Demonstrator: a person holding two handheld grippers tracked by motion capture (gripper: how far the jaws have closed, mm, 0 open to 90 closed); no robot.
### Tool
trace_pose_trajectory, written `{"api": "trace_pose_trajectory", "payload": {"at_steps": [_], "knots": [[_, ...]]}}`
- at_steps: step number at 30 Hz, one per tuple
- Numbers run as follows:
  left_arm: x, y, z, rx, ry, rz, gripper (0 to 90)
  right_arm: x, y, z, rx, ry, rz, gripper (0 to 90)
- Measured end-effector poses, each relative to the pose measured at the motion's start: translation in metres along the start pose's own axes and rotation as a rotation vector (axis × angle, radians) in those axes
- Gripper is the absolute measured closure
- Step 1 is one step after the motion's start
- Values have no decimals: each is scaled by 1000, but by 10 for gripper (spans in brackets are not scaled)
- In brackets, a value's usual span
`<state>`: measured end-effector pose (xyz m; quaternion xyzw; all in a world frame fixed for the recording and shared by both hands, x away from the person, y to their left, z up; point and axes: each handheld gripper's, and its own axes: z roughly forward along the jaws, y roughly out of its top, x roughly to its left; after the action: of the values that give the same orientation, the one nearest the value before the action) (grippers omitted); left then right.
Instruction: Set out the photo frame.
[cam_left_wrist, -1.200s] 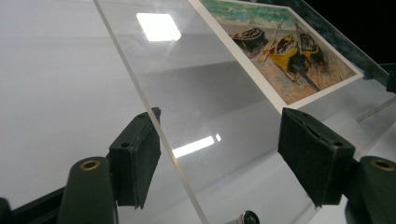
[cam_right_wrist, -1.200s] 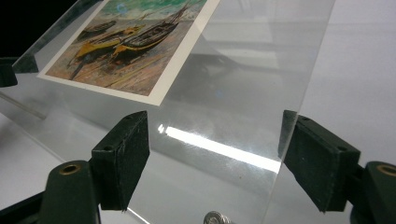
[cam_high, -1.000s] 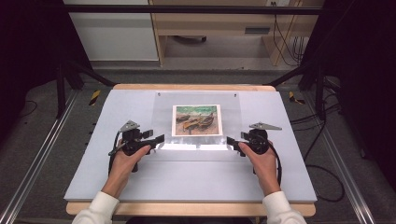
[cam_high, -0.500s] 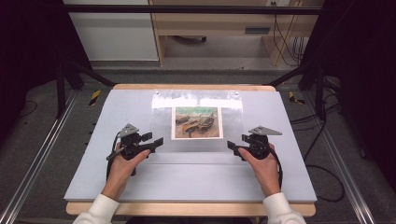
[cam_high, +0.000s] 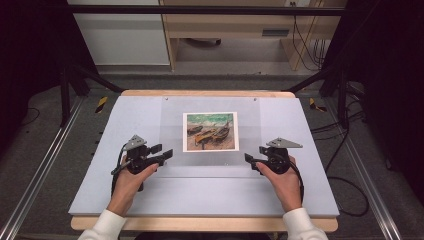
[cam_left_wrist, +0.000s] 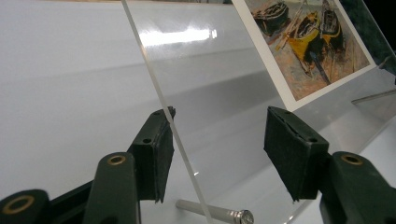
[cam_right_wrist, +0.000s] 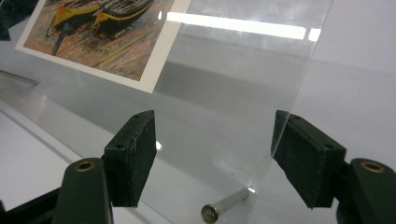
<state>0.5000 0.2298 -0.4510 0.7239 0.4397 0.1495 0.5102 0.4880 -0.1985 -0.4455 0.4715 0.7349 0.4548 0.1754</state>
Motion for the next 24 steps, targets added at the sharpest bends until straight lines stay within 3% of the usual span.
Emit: {"api": "trace_pose_trajectory", "payload": {"at_steps": [6,24], "knots": [[-1,0,-1,-4,9,-16,437,0,0,0,2,2,-1,325],[-8,-6,-12,-1,23,10,502,6,-7,-12,12,-25,-42,415]]}}
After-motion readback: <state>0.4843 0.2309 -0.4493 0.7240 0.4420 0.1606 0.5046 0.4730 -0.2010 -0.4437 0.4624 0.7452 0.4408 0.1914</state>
